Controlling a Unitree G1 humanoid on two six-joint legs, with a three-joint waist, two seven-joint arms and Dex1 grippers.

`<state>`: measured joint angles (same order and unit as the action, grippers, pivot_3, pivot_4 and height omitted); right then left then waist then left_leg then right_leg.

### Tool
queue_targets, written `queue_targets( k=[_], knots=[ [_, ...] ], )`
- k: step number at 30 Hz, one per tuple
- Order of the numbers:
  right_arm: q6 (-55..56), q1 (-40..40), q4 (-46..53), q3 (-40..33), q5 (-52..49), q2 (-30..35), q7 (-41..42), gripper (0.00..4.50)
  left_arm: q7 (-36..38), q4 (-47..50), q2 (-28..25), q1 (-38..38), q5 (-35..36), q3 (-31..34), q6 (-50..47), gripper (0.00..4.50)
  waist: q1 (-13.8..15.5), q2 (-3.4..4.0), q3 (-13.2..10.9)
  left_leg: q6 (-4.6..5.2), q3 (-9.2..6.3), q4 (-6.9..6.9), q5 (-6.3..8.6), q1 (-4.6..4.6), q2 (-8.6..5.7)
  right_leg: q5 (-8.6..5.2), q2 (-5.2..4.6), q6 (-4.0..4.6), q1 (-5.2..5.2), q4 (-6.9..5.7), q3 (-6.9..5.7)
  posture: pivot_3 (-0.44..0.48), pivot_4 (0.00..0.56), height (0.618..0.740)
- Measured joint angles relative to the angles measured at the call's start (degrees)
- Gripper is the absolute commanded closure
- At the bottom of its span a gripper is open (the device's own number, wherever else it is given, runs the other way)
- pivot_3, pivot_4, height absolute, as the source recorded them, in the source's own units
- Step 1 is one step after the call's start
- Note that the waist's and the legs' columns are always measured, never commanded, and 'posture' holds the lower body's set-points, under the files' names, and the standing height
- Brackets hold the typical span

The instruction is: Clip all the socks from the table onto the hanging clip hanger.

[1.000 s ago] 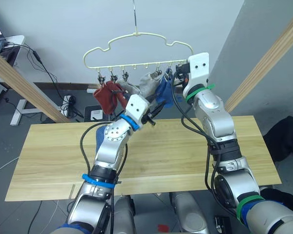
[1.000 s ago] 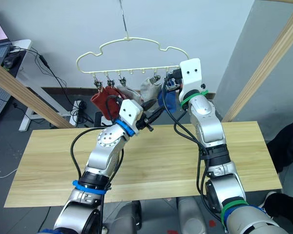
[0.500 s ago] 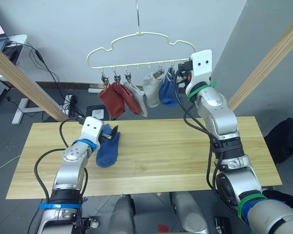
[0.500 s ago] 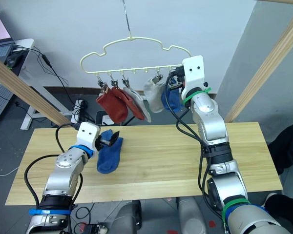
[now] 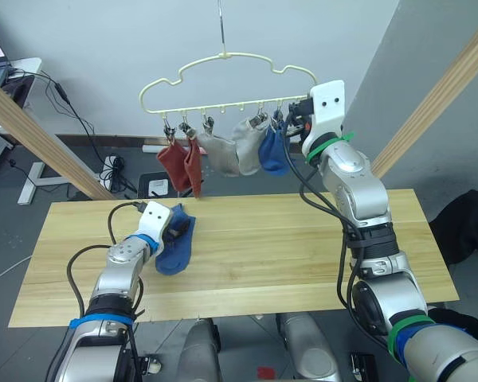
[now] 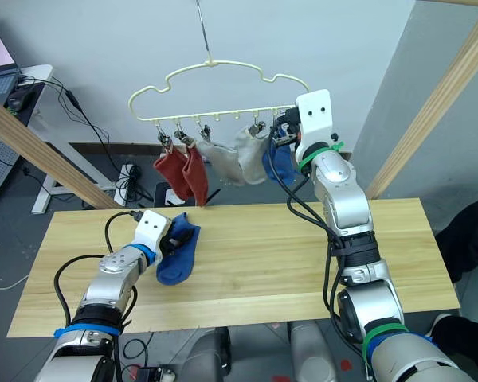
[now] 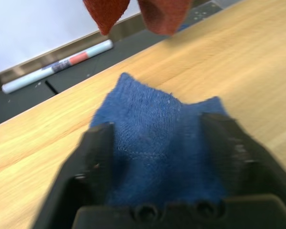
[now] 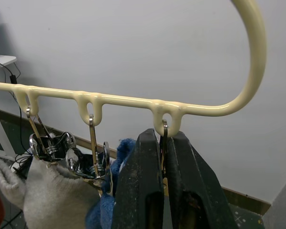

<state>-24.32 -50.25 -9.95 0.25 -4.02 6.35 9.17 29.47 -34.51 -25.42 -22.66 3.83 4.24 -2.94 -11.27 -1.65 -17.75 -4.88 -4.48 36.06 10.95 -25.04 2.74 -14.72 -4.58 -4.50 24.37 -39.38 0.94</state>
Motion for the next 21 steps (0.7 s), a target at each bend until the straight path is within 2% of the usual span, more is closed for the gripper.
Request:
queue_targets(
  k=[6, 11, 16, 21],
  knots=[
    [-0.1, 0.0, 0.1, 0.0, 0.0, -0.1, 0.0, 4.5, 0.2, 0.3, 0.1, 1.2, 0.0, -0.5, 1.1, 4.37, -0.1, 0.0, 0.0, 0.01, 0.0, 0.01, -0.01, 0.13, 0.0, 0.0, 0.0, 0.0, 0.0, -0.18, 0.02, -0.315, 0.283, 0.689],
    [-0.2, 0.0, 0.2, -0.2, 0.0, 0.0, -0.1, 4.5, 4.1, 5.3, 1.9, 3.6, 0.6, -2.7, 2.0, 4.46, -0.1, 0.01, 0.0, 0.01, 0.01, 0.01, -0.01, 0.09, 0.0, 0.0, 0.0, 0.0, 0.0, -0.14, 0.04, -0.318, 0.281, 0.689],
    [-0.8, 0.0, 0.2, -0.1, -0.1, -0.1, 0.0, 4.5, 9.9, 16.9, 9.6, 3.2, 4.0, -8.7, -1.1, 4.46, 0.2, 0.0, 0.0, 0.01, 0.01, 0.02, -0.01, -0.05, -0.01, 0.0, -0.02, 0.0, 0.0, 0.01, 0.01, -0.319, 0.277, 0.689],
    [-0.9, -0.2, 0.2, -0.2, -0.1, 0.0, 0.5, 4.5, 8.2, 20.4, 18.1, -3.8, 4.8, -11.7, -2.1, 4.46, -0.2, 0.0, 0.0, 0.01, 0.02, 0.02, -0.01, -0.01, -0.01, 0.0, -0.01, 0.0, 0.0, -0.03, 0.02, -0.324, 0.275, 0.689]
  ],
)
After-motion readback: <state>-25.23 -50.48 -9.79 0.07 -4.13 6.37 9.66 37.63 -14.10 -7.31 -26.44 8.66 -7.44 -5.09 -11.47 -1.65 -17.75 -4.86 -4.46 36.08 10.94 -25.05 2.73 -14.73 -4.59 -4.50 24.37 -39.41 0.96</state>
